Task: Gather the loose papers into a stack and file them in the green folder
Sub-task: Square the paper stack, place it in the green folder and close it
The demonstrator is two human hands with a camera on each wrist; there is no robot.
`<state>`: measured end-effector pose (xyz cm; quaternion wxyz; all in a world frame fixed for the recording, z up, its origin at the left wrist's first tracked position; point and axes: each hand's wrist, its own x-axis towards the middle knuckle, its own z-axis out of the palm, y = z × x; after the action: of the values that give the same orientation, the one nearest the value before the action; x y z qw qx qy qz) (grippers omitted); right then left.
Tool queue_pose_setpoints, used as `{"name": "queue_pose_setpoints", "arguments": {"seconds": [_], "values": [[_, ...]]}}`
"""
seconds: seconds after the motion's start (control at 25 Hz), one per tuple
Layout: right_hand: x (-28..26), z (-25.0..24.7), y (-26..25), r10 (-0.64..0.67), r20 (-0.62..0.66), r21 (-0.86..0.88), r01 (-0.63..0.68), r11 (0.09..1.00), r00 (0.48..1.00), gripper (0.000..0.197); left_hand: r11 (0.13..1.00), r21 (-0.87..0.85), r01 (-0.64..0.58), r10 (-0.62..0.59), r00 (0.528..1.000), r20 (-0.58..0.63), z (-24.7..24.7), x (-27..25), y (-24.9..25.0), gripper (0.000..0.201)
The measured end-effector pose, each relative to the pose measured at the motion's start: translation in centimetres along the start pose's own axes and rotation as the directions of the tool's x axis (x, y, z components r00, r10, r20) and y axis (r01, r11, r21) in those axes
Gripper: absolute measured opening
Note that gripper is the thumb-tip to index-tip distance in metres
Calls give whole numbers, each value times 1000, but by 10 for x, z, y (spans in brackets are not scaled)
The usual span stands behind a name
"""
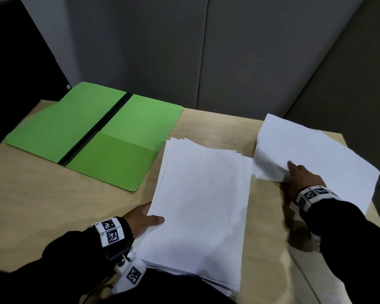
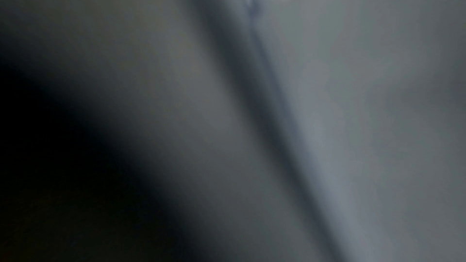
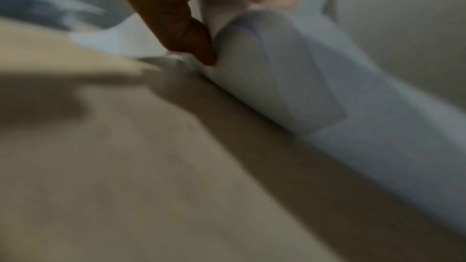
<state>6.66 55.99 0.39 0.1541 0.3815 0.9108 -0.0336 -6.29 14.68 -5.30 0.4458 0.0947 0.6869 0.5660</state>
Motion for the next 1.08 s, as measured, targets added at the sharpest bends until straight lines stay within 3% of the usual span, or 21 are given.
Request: {"name": "queue_pose_setpoints", "arguments": {"seconds": [0.08, 0.2, 0.32, 0.44, 0.56, 0.6, 0.68, 0.8, 0.96, 1.08], "values": [[0, -9, 10, 106, -125, 209, -79, 975, 986, 39, 1000, -16, 8, -8, 1000, -3, 1, 1, 1, 69], [-15, -23, 10, 188, -203, 403, -93, 910, 961, 34, 996, -87, 26, -27, 1000, -3, 3, 1, 6, 78], [-53, -32, -20, 37, -326, 399, 102, 911, 944, 22, 992, -124, 31, -31, 1000, 3, 1, 3, 4, 85], [-107, -20, -64, -176, -384, 379, 328, 865, 906, 43, 994, -101, 39, -41, 999, -15, 4, -1, 8, 82], [-154, -1, -103, -368, -279, 317, 447, 836, 887, 67, 991, -115, 75, -84, 994, -76, 5, -2, 12, 67], [-166, 5, -114, -404, -230, 298, 459, 837, 885, 66, 976, -177, 128, -148, 984, -103, 4, -1, 13, 60], [-185, 16, -130, -464, -138, 258, 484, 836, 875, 60, 897, -359, 260, -296, 954, -49, 1, 0, 16, 60], [-206, 33, -145, -536, 7, 206, 523, 827, 844, 60, 851, -460, 252, -285, 959, -2, 2, 1, 24, 57], [-214, 53, -150, -617, 135, 153, 599, 786, 775, 66, 861, -456, 226, -207, 974, 90, 6, -8, 30, 36], [-214, 56, -139, -642, 139, 224, 608, 762, 754, 65, 925, -282, 257, -247, 967, 71, 2, -5, 23, 14]]}}
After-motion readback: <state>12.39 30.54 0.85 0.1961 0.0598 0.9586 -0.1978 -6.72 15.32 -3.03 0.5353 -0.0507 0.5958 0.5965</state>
